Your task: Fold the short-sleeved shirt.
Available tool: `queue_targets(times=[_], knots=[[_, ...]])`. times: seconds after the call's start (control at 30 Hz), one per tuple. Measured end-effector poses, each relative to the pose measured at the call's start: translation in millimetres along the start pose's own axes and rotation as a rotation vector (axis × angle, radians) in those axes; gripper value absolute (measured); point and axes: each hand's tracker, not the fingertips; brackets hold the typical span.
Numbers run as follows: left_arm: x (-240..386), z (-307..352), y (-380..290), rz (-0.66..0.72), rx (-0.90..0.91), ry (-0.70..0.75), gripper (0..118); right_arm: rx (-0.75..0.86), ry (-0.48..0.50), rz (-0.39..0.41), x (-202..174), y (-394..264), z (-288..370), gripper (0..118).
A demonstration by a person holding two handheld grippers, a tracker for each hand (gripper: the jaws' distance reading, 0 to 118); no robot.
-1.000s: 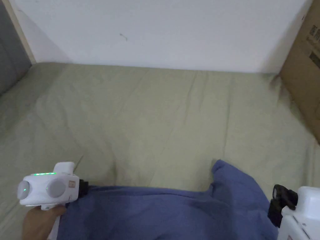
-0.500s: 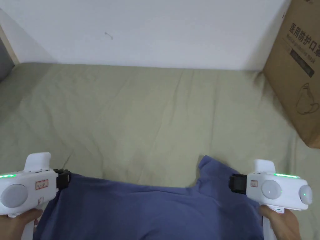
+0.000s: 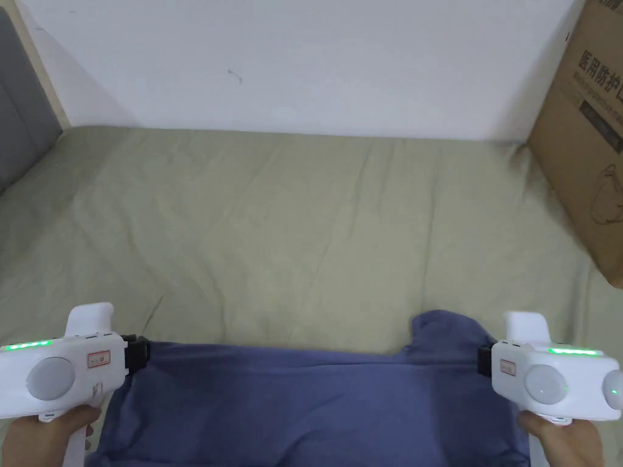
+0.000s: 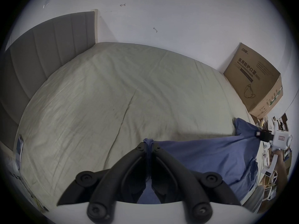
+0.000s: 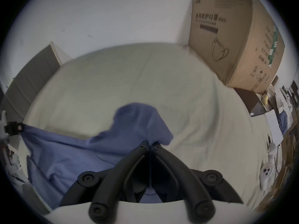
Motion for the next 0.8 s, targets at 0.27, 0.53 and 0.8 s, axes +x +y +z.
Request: queue_targets(times=[0.27,0.53,0.8], knots=[[-14.1,59.4,-32.9,0.034,0.026,0.012,3,0.149,0.085,-0.032,11.0,-40.4,127.7,0],[-32.0,101.8,-107.6,0.054,-0.012,0.007,3,0.152,0.115,-0.092,15.5,-123.2,184.4,0],[-58.4,79.8,-174.9,0.081,-0.116,0.069,3,-0.032,0.049,-0.124,15.2,-197.2,162.4,0]])
